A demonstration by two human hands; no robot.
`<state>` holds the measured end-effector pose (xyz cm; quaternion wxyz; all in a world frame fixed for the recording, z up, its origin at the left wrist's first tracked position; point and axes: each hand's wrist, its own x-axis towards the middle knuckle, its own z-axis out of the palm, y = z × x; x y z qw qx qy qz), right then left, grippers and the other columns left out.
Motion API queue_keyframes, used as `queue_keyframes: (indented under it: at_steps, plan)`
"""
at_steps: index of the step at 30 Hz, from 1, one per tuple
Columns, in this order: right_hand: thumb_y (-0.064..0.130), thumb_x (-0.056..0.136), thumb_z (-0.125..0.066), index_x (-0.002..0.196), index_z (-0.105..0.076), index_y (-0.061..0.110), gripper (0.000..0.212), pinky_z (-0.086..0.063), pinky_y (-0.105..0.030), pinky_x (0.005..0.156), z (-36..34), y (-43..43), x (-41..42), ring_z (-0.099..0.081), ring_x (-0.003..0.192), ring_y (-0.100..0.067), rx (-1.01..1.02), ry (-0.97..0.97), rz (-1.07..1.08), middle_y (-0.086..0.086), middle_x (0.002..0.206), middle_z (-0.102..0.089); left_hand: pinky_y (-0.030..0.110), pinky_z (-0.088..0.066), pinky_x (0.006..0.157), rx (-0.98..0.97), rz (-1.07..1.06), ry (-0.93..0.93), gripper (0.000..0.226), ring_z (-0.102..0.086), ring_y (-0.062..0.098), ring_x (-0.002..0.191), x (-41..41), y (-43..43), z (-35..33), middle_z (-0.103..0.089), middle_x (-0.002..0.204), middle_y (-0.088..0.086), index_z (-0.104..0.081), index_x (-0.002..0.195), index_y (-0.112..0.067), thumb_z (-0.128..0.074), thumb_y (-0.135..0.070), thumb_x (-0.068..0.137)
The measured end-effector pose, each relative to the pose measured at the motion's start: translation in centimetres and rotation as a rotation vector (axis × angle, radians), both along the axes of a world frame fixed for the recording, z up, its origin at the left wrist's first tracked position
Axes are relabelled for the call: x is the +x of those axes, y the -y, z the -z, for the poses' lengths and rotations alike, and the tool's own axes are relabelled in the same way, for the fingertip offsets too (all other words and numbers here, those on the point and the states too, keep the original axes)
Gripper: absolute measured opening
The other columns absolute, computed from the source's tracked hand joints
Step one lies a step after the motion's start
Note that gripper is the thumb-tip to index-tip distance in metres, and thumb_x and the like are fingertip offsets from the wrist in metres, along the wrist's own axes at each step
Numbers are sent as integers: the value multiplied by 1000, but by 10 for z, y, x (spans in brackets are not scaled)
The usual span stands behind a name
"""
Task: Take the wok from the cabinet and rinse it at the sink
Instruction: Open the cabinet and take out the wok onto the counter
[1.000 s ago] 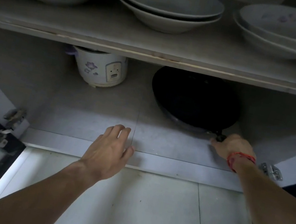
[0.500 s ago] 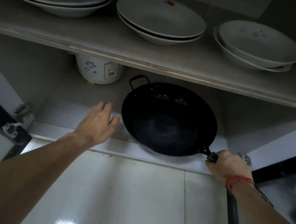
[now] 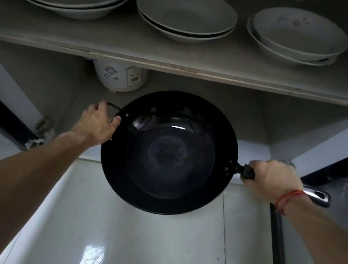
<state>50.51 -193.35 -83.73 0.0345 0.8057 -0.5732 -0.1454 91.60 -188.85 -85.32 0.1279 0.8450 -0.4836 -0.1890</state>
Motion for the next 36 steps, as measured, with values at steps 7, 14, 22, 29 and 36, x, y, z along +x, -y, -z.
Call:
queue_keyframes:
  at_steps: [7,14,22,29,36]
  plan:
    - [43,85,-45,79,-56,28,19,-44,-29,62,-5,2,5,-56,65,-21,-11,-14,-62,6,69,-58,41,-44,93,-83,-220,-101,41,-55,47,116,23,-14,4,-62,121,32,-62,117,4,-51,-31,100]
    - [32,83,-51,84,-52,26,6,-37,-33,77,4,6,14,-50,76,-23,-30,-49,11,2,83,-62,38,-43,80,-103,-315,-116,32,-61,46,105,15,-38,14,-66,106,30,-66,101,6,-50,-21,102]
    - [30,87,-52,110,-57,22,25,-39,-38,88,29,6,17,-56,100,-25,-43,-117,12,-3,98,-63,46,-54,73,-181,-448,-182,34,-68,48,80,11,-48,18,-64,80,29,-62,81,11,-51,-16,98]
    - [20,89,-48,108,-57,18,22,-40,-37,87,41,2,21,-56,94,-23,-3,-109,6,-2,96,-61,36,-39,67,-188,-462,-138,36,-55,36,74,6,-57,13,-59,82,24,-61,85,10,-45,-17,102]
    - [23,91,-48,114,-56,18,25,-38,-39,94,15,-24,21,-59,104,-24,82,-172,4,-2,105,-65,37,-40,69,-71,-442,-95,36,-55,36,76,2,-92,-14,-59,84,24,-61,88,5,-41,-20,103]
